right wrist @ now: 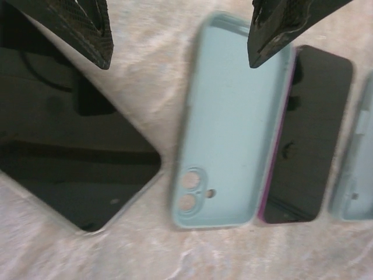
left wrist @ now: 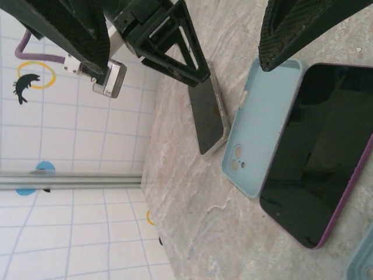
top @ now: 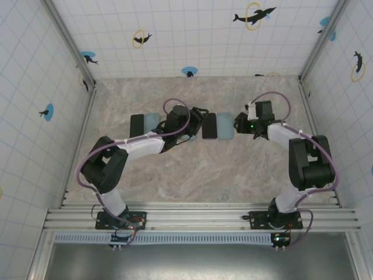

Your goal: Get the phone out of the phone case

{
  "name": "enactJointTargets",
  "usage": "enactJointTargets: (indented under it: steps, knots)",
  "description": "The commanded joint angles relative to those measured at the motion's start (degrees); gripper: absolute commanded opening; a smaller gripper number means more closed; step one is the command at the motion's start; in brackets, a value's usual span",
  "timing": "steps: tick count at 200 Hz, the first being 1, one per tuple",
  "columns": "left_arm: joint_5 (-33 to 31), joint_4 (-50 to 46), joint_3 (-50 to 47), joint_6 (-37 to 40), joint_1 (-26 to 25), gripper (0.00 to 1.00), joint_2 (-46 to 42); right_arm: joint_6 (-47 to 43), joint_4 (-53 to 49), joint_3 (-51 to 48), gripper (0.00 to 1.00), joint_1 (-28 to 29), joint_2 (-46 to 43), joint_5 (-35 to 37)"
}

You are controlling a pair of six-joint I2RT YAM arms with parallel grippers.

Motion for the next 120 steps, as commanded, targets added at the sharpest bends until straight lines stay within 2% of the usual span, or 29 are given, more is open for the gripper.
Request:
enactJointTargets:
  steps: [1,19,34,44,72,78,85,120]
  knots:
    - [1.5,1.4,0.3,2.8,0.4,0.72,-1.8,-13.7,-9.0,4.7,0.65,-2.4,-0.7,3.4]
    - [2.1,5.9,-0.8,1.5,0.4,0.74,-2.2,-20.8,-11.4,6.5,0.68,-4.4,0.9,4.8]
    - [2.6,6.6,-0.3,1.5,0.4,0.75,-2.2,-23.2,-11.4,7.7,0.71,-6.1,2.0,3.9]
    - [3.2,7.4,-0.3,1.3,0.4,0.77,-2.3,-25.0,-12.2,9.2,0.76,-6.9,3.1,2.7]
    - [3.9,8.9,-1.3,1.0,0.4,0.78,-3.0,-30.0,-16.4,15.3,0.79,-7.6,8.2,1.2]
    - [3.9,9.4,-1.8,0.8,0.4,0.78,-3.3,-31.5,-18.1,17.1,0.87,-7.6,9.5,0.9]
    - [4.1,10.1,-2.3,0.5,0.4,0.78,-3.4,-33.0,-20.4,19.0,0.9,-7.7,11.2,0.3]
    - [5.2,11.0,-3.1,0.7,0.4,0.78,-4.6,-40.3,-26.3,23.6,0.91,-7.5,16.3,0.4]
